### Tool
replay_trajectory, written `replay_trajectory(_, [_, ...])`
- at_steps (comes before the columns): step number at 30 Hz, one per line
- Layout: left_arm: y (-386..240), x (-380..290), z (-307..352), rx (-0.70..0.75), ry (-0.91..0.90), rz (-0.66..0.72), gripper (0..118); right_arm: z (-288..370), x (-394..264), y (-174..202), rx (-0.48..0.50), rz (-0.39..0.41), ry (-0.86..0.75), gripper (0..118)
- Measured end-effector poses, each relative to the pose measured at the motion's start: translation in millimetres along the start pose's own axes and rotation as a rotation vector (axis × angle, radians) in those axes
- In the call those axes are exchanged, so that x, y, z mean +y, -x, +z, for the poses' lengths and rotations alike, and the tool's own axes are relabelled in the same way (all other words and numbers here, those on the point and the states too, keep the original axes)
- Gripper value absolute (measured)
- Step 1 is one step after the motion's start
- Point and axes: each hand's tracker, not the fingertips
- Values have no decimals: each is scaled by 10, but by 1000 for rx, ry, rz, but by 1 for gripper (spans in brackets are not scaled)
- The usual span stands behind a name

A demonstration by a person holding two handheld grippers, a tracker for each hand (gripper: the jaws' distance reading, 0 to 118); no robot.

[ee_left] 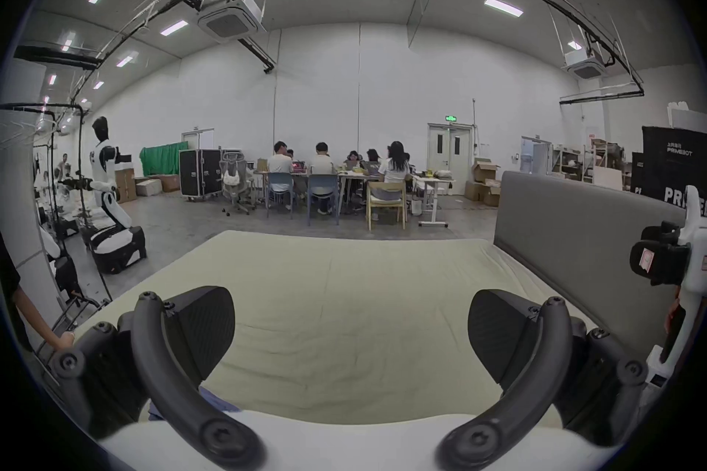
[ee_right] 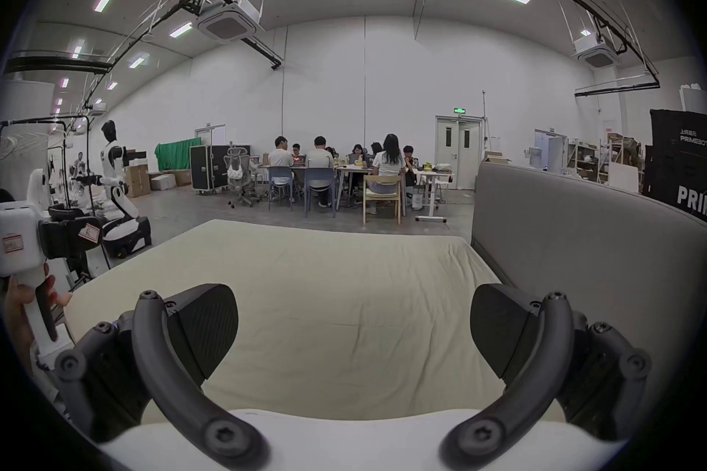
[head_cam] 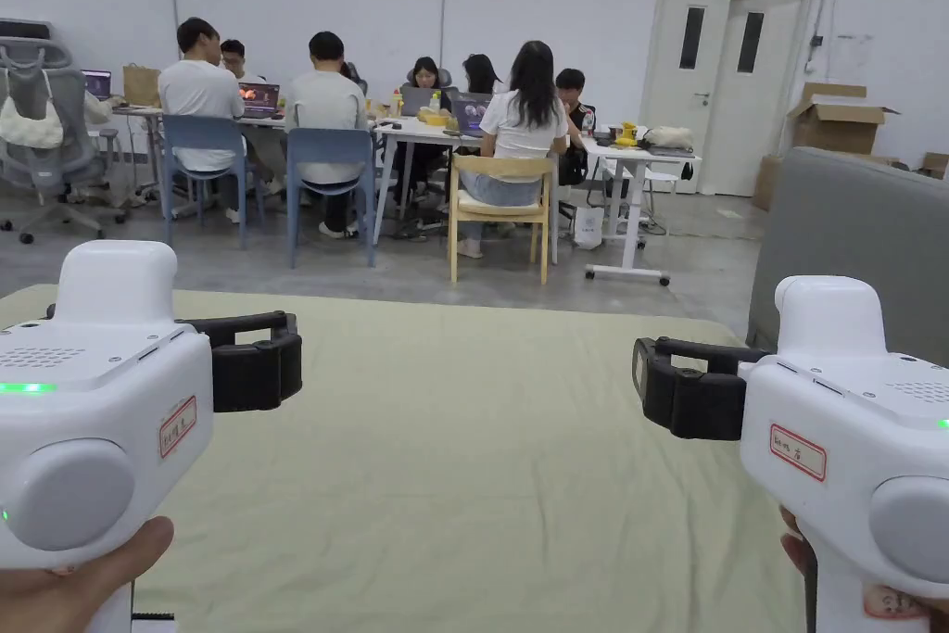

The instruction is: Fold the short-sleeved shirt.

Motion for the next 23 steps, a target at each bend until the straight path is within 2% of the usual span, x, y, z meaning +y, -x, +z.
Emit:
replay_trajectory(4, [41, 40, -2, -4, 2, 26, 118, 12, 8, -28, 0, -13, 0, 118])
replay_trajectory(12, [23, 12, 8, 13, 11, -6, 118, -14, 24, -37, -34, -50, 27, 118])
replay_trajectory(16, [8, -9, 2, 6, 19, -7, 118, 11, 22, -95, 4, -87, 14, 118])
replay_trajectory(18, [3, -12, -1, 9, 20, -15, 118, 29, 40, -62, -41, -65, 1, 118])
replay_trajectory(20, [-2, -5, 0, 13, 17, -22, 118, 67, 42, -8, -77, -1, -61, 118])
replay_trajectory(21, [-5, 1, 3, 16, 14, -23, 118, 55, 75, 21, -99, 6, -30, 118])
replay_trajectory(22, [-5, 9, 6, 19, 10, -18, 118, 40, 109, 25, -94, 11, 8, 118])
replay_trajectory(23, [-3, 16, 7, 18, 8, -14, 118, 26, 122, 0, -38, 0, 34, 118])
